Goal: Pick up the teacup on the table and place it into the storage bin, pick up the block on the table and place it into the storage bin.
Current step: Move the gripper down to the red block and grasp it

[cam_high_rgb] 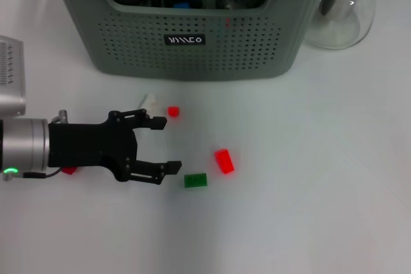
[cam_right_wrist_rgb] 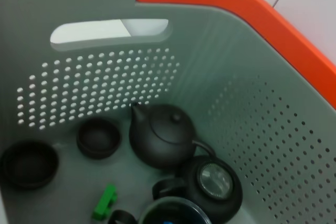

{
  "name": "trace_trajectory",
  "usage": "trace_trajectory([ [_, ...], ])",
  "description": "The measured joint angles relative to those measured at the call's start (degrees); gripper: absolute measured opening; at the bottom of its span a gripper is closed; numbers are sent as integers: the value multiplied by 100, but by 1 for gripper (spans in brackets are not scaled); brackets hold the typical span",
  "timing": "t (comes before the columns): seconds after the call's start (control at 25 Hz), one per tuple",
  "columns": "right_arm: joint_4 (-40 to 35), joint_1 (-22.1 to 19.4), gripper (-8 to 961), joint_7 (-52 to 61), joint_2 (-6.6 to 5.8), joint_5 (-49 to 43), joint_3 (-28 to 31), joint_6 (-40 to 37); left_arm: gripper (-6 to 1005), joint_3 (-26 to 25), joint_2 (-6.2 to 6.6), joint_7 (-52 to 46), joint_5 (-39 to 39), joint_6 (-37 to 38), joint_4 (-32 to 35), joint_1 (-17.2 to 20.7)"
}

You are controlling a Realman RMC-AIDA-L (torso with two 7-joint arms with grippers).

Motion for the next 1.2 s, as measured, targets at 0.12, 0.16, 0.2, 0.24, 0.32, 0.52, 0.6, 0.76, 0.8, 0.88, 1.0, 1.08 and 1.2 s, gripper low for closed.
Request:
trace_trajectory([
  [0.12,-465,-190,551,2,-1,88,37,-281,920,-174,20,3,190,69,51,17],
  [0.16,-758,-302,635,2,-10,170,46,-424,920,-234,29,9,259,121,60,22],
  [0.2,-1046,-423,661,-1,-15,276,51,-590,920,-285,39,17,306,160,68,27],
  [0.24,-1342,-549,687,-10,-24,391,64,-746,920,-360,55,50,382,245,84,39],
  [0.32,-2091,-868,739,-41,-38,643,152,-1173,920,-495,74,121,472,363,130,70],
  [0.52,-3662,-1511,759,-345,-61,1362,624,-2702,920,-582,82,227,516,490,267,166],
  [0.6,-4216,-1744,758,-518,-74,1643,822,-3525,919,-582,79,231,517,499,278,171],
  [0.76,-4938,-2185,759,-790,-89,1940,965,-4997,919,-584,75,233,518,494,279,171],
  [0.8,-5010,-2266,759,-857,-83,1975,966,-5278,919,-584,72,233,518,486,279,171],
  [0.88,-5070,-2411,759,-1016,-57,2002,948,-5726,919,-584,68,233,518,468,279,171],
  [1.0,-4986,-2561,758,-1165,-37,1963,764,-6117,919,-585,68,234,517,467,279,171],
  [1.08,-4816,-2624,758,-1220,-37,1815,488,-6185,920,-585,67,234,515,463,278,171],
  [1.2,-4488,-2617,759,-1233,-22,1435,96,-6004,920,-585,53,234,513,458,276,171],
])
